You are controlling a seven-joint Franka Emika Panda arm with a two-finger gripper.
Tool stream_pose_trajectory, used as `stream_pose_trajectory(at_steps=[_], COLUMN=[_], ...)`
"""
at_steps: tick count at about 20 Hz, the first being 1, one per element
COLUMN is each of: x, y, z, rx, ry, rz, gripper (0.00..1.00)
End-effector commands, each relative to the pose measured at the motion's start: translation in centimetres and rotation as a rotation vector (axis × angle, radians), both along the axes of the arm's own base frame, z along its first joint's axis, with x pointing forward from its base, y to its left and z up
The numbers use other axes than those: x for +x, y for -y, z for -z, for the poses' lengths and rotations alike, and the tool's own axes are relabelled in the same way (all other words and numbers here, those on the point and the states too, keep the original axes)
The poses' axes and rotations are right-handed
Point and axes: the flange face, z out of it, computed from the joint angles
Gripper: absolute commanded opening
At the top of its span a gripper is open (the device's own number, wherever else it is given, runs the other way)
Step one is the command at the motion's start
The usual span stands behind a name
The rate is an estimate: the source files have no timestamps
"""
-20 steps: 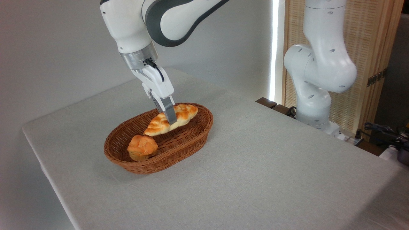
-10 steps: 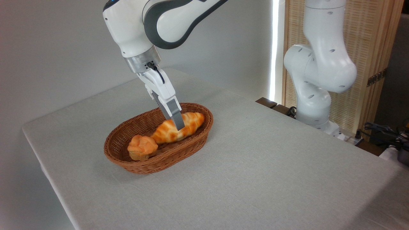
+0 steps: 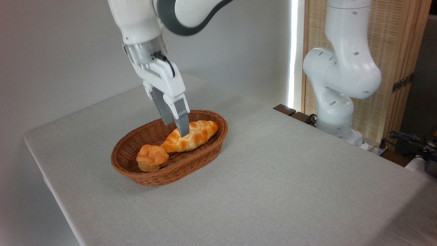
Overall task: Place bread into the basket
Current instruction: 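Open the gripper and raise it away from the bread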
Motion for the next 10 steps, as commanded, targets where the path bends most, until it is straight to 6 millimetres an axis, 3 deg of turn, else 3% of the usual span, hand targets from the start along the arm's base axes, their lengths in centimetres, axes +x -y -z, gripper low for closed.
stream_pose_trajectory(at_steps=[1,4,10], x=[2.0,2.7,2.1], y=[-4.7,-8.6,-11.3], z=[-5.8,-7.7,-9.9], rx=[-0.109,-0.138,-0.124], ry=[0.08,0.117,0.083], rz=[-0.12,-0.174,-0.072], gripper=[1.0,1.0,1.0])
